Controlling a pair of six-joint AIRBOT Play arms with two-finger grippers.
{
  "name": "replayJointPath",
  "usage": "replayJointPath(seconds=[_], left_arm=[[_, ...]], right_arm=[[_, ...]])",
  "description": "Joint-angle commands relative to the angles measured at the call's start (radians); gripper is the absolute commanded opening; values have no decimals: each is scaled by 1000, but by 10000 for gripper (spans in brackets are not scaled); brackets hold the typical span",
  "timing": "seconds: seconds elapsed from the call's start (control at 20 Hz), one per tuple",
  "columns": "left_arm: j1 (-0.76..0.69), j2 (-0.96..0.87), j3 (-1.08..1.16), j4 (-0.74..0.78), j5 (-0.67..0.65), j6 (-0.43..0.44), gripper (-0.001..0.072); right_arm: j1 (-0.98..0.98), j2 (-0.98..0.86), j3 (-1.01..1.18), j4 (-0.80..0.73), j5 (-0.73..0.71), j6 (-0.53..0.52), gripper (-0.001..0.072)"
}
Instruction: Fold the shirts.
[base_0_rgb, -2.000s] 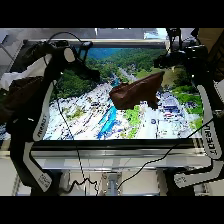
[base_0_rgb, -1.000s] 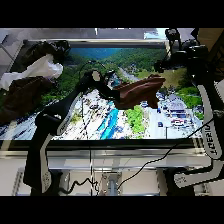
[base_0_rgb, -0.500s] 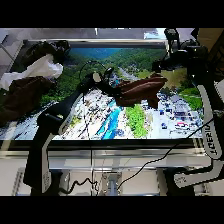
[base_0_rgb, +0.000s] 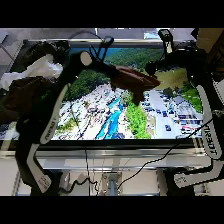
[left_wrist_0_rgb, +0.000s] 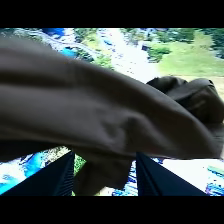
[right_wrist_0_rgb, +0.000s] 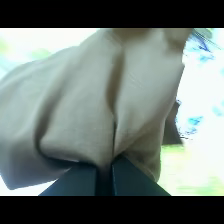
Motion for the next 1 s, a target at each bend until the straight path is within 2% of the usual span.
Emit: replayJointPath(seconds=[0.0, 0.1, 0.35, 0.5, 0.6, 0.8, 0.95], left_arm=[[0, 214, 4, 302, -77, -27, 29], [0, 311, 4, 338, -122, -27, 29], [0, 454, 4, 376, -134, -21, 28], [-2, 525, 5, 317, -65, -34, 28], [-16, 542, 5, 259, -29, -24, 29], [-67, 536, -71, 269, -61, -26, 29], [-76, 521, -81, 242, -12, -33, 28]], right_arm=[[1, 0, -41, 62, 2, -35, 433], [1, 0, -65, 74, -1, -37, 433], [28, 0, -129, 165, 10, -86, 433], [69, 0, -151, 162, 43, -109, 433], [89, 1, -151, 186, 104, -106, 433], [103, 3, -151, 312, 204, -107, 433], [100, 12, -151, 299, 216, -106, 433]])
